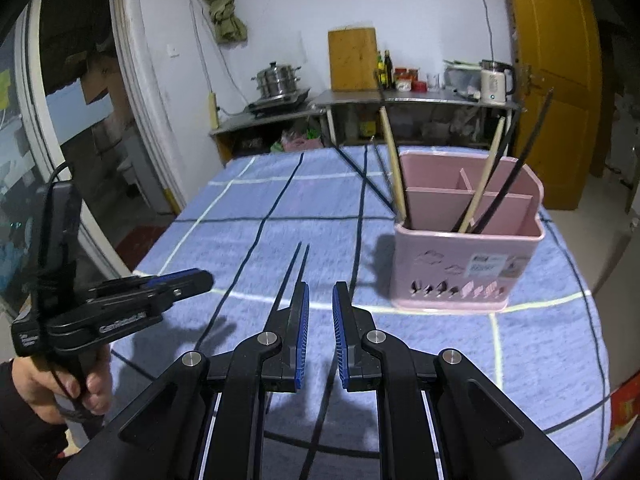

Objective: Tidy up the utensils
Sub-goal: 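Move both grippers back over the last black chopsticks on the cloth, then close the left gripper on a black chopstick while the right gripper grasps the other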

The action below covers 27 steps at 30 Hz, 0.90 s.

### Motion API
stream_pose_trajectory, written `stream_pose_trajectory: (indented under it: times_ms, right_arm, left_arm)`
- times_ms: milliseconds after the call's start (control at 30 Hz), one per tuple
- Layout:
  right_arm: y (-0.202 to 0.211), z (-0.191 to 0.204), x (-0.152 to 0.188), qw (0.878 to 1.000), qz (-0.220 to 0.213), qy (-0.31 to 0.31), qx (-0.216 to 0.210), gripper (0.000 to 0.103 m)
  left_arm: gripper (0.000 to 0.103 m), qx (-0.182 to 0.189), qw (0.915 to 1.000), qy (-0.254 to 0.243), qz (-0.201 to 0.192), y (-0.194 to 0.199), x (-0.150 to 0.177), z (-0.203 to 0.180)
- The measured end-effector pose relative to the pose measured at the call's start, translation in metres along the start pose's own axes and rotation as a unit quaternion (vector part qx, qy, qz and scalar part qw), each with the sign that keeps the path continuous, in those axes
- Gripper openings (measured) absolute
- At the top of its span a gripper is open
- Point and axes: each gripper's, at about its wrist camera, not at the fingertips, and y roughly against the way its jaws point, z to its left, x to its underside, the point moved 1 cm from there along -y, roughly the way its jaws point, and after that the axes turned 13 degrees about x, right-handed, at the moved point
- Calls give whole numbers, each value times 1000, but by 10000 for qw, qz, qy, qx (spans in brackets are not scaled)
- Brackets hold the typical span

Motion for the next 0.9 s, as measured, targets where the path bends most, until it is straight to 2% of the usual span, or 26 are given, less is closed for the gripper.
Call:
stream_pose_trajectory:
  times_ms: [433,900]
  right_arm:
    - [-32,2,11,9994,352,18,-53,12]
    - [-50,1,15,9985,540,-11,-126,12]
  left_arm:
    - [14,-122,9985,279,453,-67,-1,27]
    - [14,-297,9967,262,715,-99,0,36]
